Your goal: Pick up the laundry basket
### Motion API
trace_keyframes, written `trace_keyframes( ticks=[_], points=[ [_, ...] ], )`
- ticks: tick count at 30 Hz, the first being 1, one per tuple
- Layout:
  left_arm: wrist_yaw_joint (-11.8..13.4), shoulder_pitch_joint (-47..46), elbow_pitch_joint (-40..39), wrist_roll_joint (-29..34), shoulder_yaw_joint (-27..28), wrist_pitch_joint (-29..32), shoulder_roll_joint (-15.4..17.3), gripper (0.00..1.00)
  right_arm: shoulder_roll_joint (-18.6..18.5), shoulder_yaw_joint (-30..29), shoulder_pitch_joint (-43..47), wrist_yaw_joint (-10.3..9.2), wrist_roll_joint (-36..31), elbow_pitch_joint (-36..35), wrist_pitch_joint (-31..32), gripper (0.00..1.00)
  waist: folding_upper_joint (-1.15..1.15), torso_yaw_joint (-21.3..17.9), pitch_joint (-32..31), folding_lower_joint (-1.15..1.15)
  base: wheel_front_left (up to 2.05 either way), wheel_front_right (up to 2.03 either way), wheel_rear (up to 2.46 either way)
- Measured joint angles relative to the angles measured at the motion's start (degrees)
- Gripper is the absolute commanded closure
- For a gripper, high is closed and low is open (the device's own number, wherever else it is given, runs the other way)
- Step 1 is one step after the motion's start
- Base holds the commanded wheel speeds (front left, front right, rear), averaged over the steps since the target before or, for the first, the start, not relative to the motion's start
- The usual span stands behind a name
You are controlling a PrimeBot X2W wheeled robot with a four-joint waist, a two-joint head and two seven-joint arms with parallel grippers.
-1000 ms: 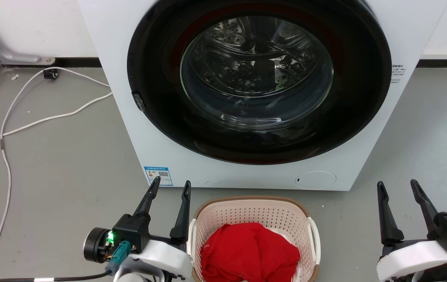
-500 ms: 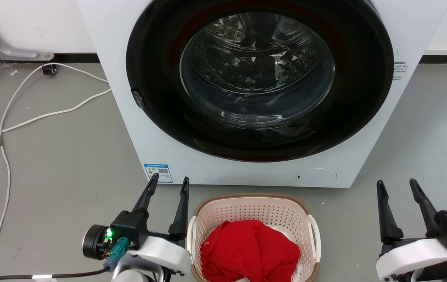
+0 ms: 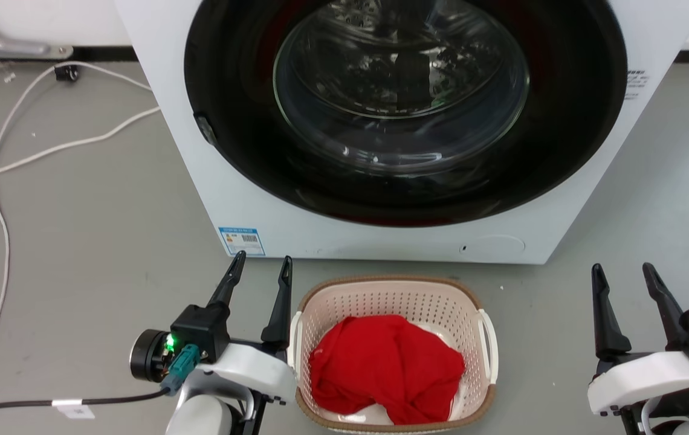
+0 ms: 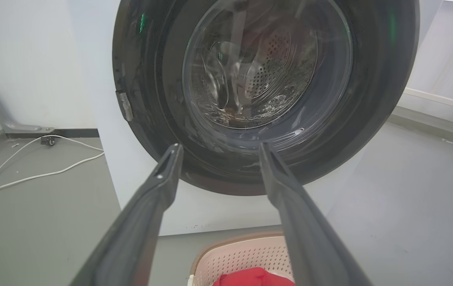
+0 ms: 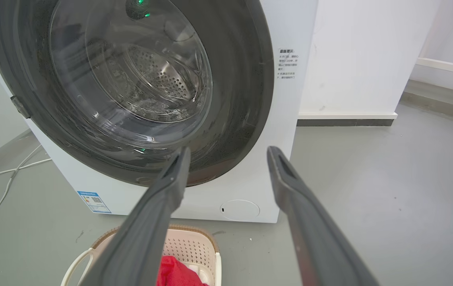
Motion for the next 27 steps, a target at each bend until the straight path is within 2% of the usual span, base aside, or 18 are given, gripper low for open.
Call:
trace_keyframes(
  ticks=[12,18,27],
  points=[
    [-0.53,-8.21,10.87,-2.27,1.31,0.00,0.04,0.00,0.01,-1.40,-7.39,0.00,0.49,8.09,0.47,0.00,0.00,-0.99,10.97,0.00,0.00,0.00,0.00],
    [-1.29,-12.73,17.81,-3.42,2.37,0.00,0.71,0.00,-0.01,-0.10,-12.63,0.00,1.83,15.45,0.33,0.00,0.00,-2.00,17.73,0.01,0.00,0.00,0.00],
    [-3.49,-21.73,28.48,-5.52,1.75,1.19,2.49,0.00,-1.24,5.09,-22.85,0.00,3.96,28.39,0.24,0.00,0.00,-3.36,27.61,0.01,0.00,0.00,0.00]
  ],
)
